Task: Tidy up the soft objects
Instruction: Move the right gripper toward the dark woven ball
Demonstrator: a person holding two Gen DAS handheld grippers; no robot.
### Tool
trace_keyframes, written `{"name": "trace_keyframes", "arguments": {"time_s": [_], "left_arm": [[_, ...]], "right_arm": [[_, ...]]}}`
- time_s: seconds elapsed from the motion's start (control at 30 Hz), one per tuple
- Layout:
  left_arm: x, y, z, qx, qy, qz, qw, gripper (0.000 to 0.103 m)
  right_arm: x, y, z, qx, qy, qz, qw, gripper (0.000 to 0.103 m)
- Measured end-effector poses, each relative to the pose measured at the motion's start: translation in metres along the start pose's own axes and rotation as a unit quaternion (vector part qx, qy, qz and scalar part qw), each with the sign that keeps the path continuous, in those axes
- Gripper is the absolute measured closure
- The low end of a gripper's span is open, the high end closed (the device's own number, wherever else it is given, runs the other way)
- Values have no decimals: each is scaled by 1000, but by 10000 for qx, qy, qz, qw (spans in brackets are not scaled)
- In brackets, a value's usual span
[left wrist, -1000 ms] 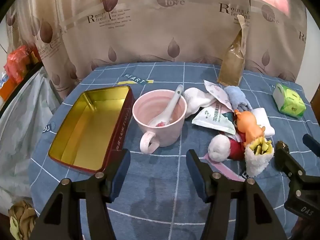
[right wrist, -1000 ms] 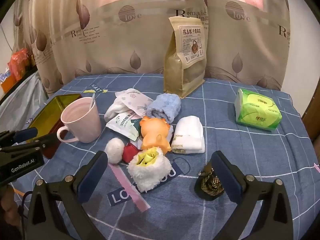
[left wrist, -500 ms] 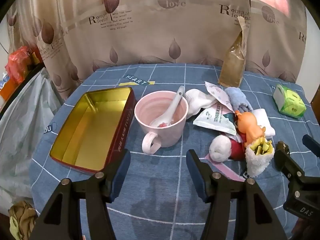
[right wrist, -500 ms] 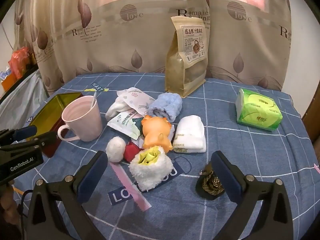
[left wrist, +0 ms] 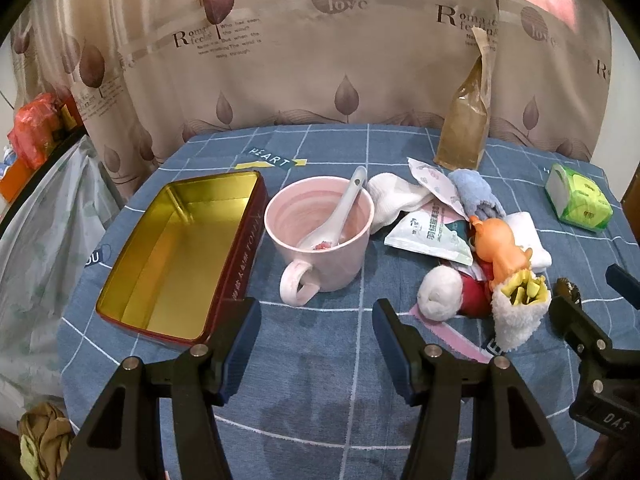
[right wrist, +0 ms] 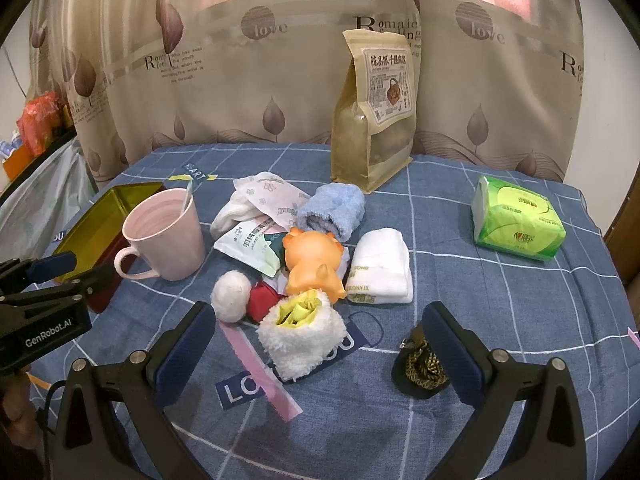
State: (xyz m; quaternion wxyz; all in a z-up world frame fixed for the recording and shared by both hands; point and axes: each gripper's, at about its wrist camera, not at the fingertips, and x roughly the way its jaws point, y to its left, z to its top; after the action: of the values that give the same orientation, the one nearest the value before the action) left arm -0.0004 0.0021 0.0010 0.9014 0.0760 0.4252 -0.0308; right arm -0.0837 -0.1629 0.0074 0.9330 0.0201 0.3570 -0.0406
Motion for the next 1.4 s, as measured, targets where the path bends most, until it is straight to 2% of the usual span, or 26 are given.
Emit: {"name": "trace_keyframes", "arguments": {"time_s": [1.17,1.4], "left_arm": [[19,-6,-9,71,156,-108,9998,44],[21,-6,-8,65,177,-135,9997,44]], "right_arm": [[3,-14,-1,25,47,-200,9998,0],[5,-27,0,77,100,-362,9993,0]]}}
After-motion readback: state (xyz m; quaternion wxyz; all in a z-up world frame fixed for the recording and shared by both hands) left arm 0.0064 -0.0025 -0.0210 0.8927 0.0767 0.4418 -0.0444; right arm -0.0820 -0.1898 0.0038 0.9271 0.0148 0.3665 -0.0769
